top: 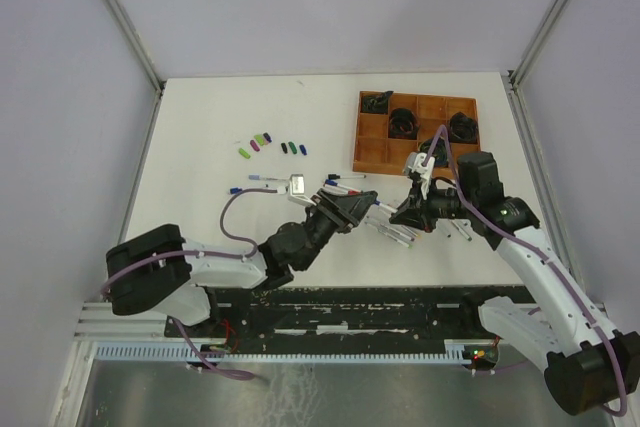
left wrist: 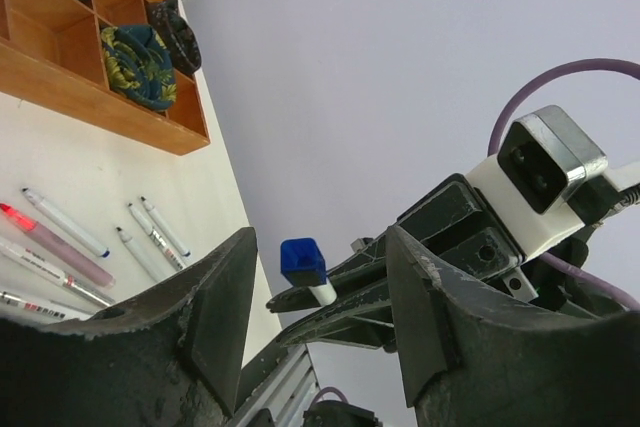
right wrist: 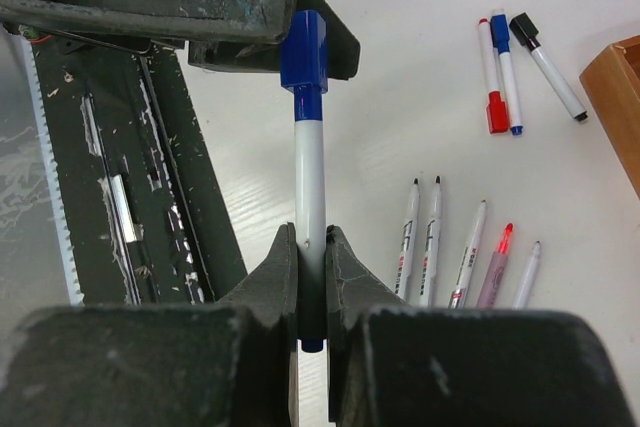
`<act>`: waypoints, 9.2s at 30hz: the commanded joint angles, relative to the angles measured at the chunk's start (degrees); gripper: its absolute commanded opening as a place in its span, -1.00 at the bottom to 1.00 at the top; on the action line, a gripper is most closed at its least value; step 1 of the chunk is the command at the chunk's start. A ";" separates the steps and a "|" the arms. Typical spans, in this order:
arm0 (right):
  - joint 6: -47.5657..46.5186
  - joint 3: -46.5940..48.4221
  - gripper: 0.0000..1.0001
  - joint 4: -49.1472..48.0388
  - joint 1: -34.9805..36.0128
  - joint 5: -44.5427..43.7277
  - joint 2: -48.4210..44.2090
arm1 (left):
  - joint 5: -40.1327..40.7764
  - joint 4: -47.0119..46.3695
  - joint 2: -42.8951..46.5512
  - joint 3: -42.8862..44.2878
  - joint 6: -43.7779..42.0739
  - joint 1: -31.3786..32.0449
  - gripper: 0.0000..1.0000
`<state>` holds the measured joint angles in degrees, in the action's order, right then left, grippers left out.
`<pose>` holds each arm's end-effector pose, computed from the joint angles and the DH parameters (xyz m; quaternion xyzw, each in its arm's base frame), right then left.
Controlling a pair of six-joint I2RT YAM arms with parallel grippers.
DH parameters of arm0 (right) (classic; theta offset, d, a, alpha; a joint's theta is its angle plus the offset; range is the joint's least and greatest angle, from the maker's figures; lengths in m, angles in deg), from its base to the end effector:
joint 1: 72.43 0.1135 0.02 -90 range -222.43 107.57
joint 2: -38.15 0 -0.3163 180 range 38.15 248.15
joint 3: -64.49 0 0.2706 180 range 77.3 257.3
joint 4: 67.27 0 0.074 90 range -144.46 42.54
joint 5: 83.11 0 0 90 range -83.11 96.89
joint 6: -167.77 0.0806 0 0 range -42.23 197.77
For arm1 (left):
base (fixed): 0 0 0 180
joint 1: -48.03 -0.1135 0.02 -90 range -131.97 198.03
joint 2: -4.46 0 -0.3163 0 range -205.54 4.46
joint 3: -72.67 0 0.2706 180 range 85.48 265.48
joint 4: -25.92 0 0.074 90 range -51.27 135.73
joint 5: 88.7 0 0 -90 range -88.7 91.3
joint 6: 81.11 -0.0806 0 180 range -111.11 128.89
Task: Open the pen caps
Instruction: Open the pen cap from the pen, then place the pen cap at the center of the board, then place the pen at the center of the board.
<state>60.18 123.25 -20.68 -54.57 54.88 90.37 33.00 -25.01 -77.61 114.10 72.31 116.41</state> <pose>0.1653 0.1162 0.3120 -0.4157 0.7366 0.3695 0.3849 0.1580 -0.2837 0.2760 -0.1828 0.6250 -0.6026 0.4613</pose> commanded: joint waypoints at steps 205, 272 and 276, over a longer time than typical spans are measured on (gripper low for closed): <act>-13.94 9.16 -0.97 6.77 -19.11 -37.53 22.14 | -20.32 54.04 6.19 23.91 -51.31 -39.56 0.58; -15.39 17.35 -0.42 9.03 -23.36 -37.95 46.26 | -15.45 49.07 11.13 18.38 -55.07 -34.63 0.79; -15.43 17.41 -0.40 9.13 -23.28 -38.01 46.37 | -15.40 49.05 11.13 18.39 -55.07 -34.54 0.79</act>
<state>44.45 138.66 -11.08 -78.06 17.31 136.51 16.26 27.42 -68.34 132.74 19.88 81.55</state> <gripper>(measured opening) 0.293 0.893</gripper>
